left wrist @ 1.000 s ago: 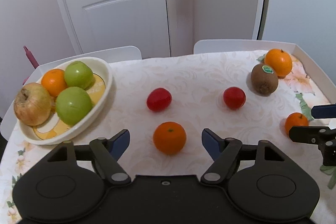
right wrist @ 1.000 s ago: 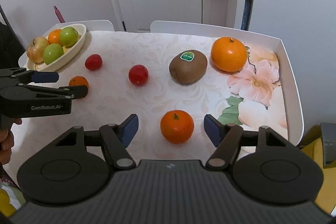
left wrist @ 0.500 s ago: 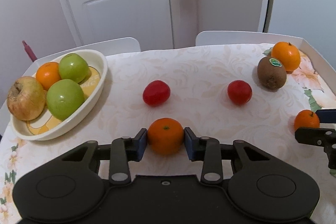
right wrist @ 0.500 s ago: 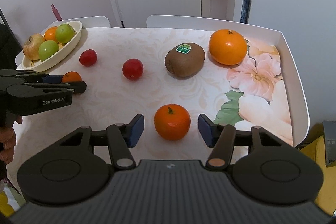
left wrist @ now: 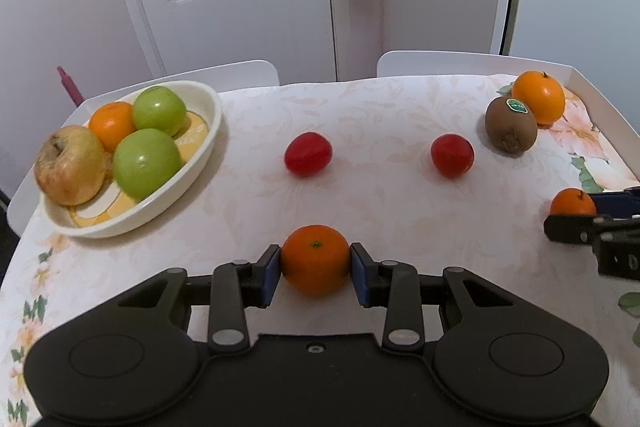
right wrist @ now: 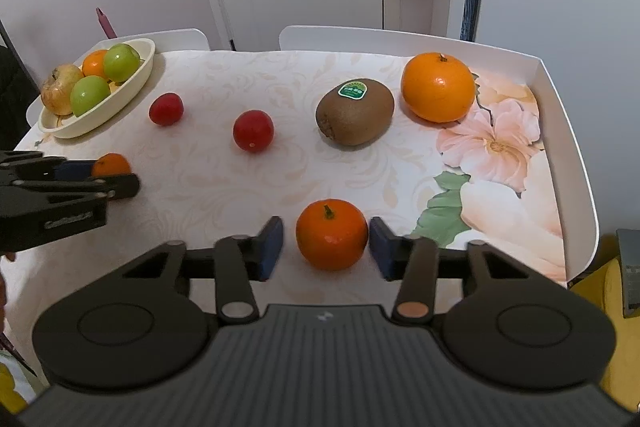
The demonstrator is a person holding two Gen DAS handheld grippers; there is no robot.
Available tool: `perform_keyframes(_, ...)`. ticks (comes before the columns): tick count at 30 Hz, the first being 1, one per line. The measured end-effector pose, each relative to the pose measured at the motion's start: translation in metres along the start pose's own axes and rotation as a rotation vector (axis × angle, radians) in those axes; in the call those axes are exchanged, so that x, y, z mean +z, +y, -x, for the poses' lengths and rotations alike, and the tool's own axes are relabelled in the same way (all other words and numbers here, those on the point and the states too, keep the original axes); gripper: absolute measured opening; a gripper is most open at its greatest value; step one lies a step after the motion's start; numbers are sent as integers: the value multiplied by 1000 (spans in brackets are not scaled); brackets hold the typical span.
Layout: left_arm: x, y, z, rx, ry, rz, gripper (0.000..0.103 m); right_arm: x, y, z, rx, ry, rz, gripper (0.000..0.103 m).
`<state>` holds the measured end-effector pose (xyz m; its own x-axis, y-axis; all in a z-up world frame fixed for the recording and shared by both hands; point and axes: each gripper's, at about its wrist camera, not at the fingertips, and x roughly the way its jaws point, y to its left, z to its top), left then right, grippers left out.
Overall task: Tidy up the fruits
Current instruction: 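Carry the mandarin in the left tool over the bowl while the right tool carries another mandarin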
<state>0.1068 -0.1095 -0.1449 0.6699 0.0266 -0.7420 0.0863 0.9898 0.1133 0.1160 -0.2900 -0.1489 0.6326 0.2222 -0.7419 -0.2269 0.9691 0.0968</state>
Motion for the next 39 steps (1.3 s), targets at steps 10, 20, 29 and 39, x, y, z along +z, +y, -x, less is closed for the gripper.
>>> perform_keyframes(10,-6,11,23,26,-24,59,40,9,6,8,14,-18,10,53)
perform_keyframes(20,5,31,48,61,-45,107,40,35,34,18,69,-44,50,53)
perform_keyframes(29,20,65,69,108,-73,129,40,64,73,19,134,-57,83,53)
perform_keyframes(39,35,112,65,117,-75,141,40,97,123,6,173,-60,98,53)
